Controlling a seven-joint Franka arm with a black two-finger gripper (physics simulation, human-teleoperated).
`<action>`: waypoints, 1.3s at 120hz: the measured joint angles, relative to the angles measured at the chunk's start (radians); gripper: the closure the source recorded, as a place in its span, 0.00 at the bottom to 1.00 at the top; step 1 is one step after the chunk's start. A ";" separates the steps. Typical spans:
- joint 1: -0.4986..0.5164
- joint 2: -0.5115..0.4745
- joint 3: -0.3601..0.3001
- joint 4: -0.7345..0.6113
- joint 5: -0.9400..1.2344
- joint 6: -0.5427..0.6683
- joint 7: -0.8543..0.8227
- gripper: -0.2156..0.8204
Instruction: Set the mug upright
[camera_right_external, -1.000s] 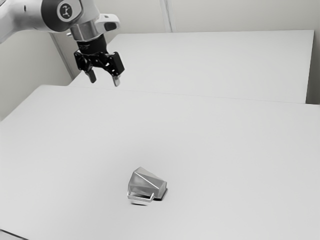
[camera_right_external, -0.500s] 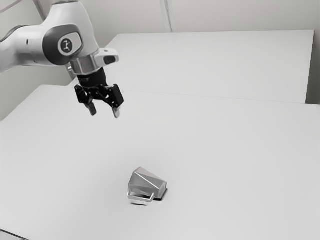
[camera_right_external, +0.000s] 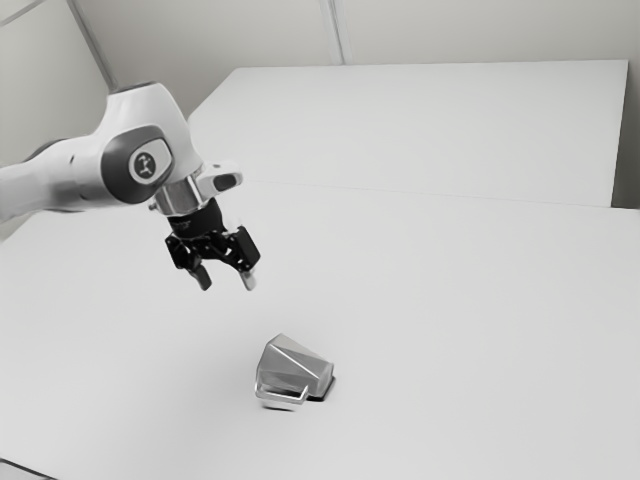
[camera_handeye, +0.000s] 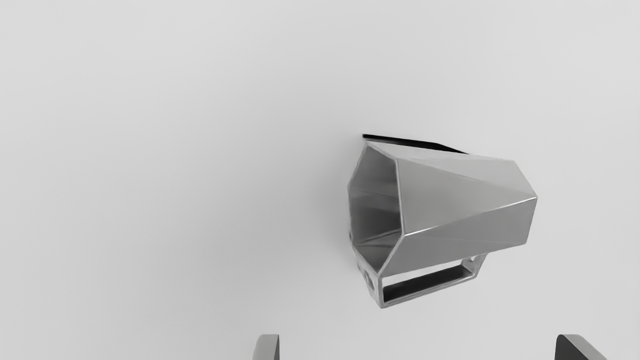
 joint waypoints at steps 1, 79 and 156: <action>0.001 0.000 0.000 -0.006 -0.004 0.004 0.002 0.21; 0.004 0.028 0.000 -0.289 -0.395 0.322 0.230 0.21; 0.001 0.098 0.000 -0.394 -0.925 0.402 0.621 0.21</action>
